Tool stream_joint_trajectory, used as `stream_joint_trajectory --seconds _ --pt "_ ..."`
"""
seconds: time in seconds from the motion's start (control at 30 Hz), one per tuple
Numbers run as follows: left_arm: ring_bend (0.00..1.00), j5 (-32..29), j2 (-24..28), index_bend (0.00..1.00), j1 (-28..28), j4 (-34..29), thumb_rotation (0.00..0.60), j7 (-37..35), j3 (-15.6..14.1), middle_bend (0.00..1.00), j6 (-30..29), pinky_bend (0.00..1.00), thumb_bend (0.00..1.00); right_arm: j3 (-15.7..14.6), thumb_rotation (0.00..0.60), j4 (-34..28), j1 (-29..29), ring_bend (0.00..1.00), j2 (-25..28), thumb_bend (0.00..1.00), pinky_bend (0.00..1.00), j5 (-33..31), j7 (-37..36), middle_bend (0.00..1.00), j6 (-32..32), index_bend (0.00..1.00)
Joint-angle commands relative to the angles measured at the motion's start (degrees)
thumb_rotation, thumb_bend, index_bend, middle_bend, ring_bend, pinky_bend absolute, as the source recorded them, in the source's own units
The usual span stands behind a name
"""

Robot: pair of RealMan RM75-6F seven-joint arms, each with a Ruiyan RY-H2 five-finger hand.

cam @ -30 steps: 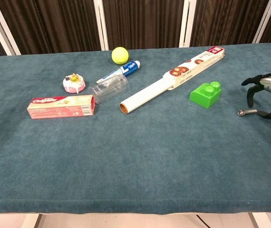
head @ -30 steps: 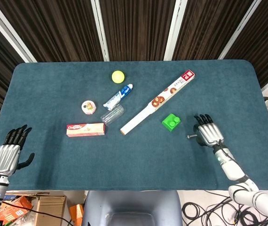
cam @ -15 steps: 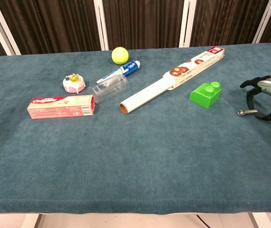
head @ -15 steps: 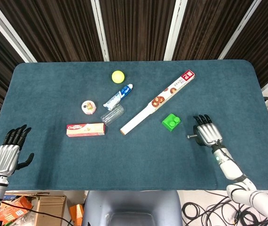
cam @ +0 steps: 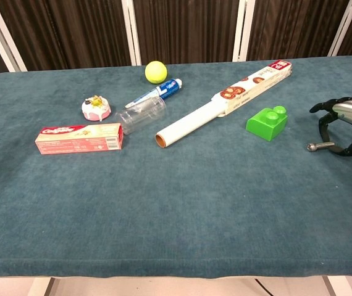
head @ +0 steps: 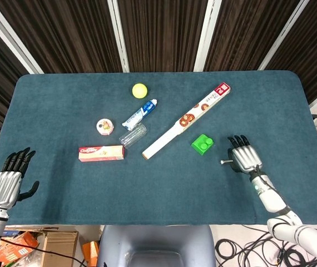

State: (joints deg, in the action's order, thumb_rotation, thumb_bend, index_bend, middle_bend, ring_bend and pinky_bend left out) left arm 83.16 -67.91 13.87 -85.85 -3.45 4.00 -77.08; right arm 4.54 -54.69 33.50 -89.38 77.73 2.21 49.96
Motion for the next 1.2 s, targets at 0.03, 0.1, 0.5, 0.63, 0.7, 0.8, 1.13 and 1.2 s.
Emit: stream_joint_trajectory --seconds 0.03,0.1,0.5,0.63,0.7,0.8,1.13,1.2 --pt "0.00 0.06 -0.01 0.00 -0.04 0.03 0.600 -0.05 -0.02 0.00 -0.10 0.05 0.36 0.03 0.600 -2.11 -0.28 0.00 1.16 0.34 0.00 0.72 0.25 0.06 1.55 0.57" --pt "0.00 0.17 0.01 0.00 -0.07 0.00 0.600 -0.14 -0.07 0.00 -0.15 0.05 0.36 0.08 0.600 -3.94 -0.46 0.00 2.14 0.34 0.00 1.15 0.65 0.06 2.62 0.57" --pt "0.00 0.48 0.19 0.00 -0.20 -0.12 0.600 -0.45 -0.17 0.00 -0.41 0.05 0.36 1.07 0.600 -11.05 0.17 0.00 4.55 0.34 0.00 0.12 6.37 0.06 3.52 0.57" --pt "0.00 0.48 0.24 0.00 -0.17 -0.10 0.600 -0.59 -0.18 0.00 -0.33 0.05 0.36 1.38 0.600 -11.44 0.49 0.00 4.34 0.34 0.00 -0.58 7.58 0.06 3.22 0.57" --pt "0.00 0.48 0.25 0.00 -0.15 -0.09 0.600 -0.60 -0.18 0.00 -0.30 0.05 0.36 1.46 0.600 -11.45 0.55 0.00 4.28 0.34 0.00 -0.81 7.75 0.06 3.11 0.56" --pt "0.00 0.53 0.27 0.00 -0.11 -0.12 0.600 -0.67 -0.17 0.00 -0.26 0.05 0.36 1.59 0.600 -11.39 0.67 0.00 4.13 0.34 0.00 -1.37 7.98 0.06 2.77 0.56" --pt "0.00 0.53 0.13 0.00 0.05 -0.08 0.600 -0.61 -0.15 0.00 -0.06 0.05 0.36 1.12 0.600 -11.53 0.19 0.00 4.86 0.34 0.00 -1.94 7.99 0.06 2.72 0.41" --pt "0.00 0.59 0.16 0.00 0.02 -0.14 0.600 -0.64 -0.16 0.00 -0.15 0.05 0.36 1.17 0.600 -11.78 0.05 0.00 5.08 0.34 0.00 -1.89 7.71 0.06 3.09 0.37"
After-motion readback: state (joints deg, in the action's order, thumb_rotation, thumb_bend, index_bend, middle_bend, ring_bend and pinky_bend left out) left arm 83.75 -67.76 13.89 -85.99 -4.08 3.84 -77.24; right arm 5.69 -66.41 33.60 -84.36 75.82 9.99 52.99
